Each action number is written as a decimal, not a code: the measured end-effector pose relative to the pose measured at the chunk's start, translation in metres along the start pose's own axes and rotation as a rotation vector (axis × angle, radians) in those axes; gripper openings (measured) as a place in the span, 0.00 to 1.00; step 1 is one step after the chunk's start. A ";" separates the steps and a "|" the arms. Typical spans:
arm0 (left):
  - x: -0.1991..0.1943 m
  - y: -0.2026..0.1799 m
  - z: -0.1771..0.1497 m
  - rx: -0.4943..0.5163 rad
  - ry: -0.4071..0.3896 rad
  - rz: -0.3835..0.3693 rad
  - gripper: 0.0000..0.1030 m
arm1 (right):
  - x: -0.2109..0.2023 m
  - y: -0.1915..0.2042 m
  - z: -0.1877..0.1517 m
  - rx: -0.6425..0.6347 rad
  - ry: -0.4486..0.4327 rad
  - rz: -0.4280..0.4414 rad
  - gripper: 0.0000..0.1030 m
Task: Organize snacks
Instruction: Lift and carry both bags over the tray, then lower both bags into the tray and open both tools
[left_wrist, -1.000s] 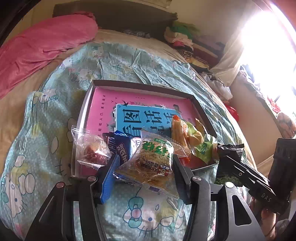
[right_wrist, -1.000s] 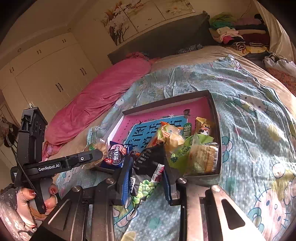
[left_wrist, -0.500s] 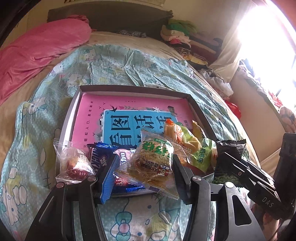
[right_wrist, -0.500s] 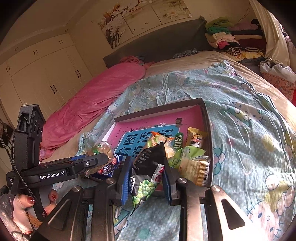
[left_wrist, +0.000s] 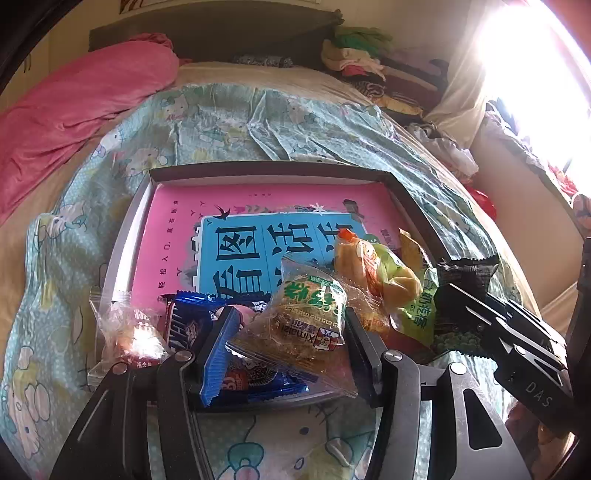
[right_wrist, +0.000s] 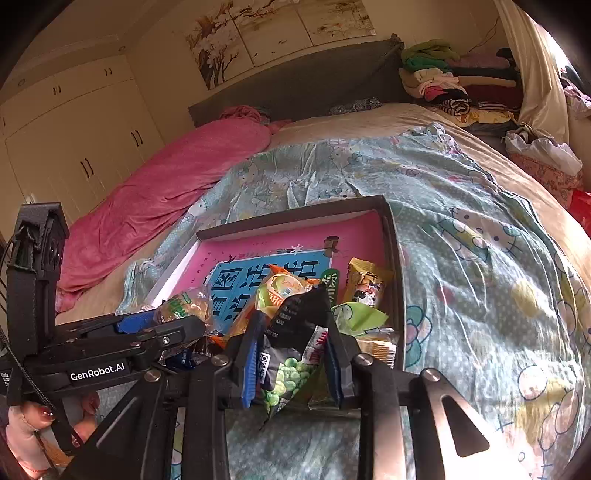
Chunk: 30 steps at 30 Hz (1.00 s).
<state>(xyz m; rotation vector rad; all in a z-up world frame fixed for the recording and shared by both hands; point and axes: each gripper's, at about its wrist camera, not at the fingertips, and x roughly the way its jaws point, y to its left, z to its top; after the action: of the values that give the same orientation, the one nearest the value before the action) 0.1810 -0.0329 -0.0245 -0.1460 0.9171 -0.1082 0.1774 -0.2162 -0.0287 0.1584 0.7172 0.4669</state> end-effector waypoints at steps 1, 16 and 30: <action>0.000 0.000 0.000 0.002 -0.001 -0.001 0.56 | 0.003 0.002 0.000 -0.013 0.002 -0.009 0.29; 0.003 -0.005 0.000 0.007 0.001 0.005 0.56 | 0.010 0.012 -0.003 -0.103 0.016 -0.068 0.41; 0.004 -0.007 0.000 0.017 0.007 0.012 0.58 | -0.009 0.008 -0.004 -0.098 -0.004 -0.090 0.49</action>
<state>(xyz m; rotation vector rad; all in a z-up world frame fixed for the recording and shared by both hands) 0.1833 -0.0408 -0.0268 -0.1242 0.9233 -0.1055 0.1661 -0.2137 -0.0241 0.0346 0.6928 0.4150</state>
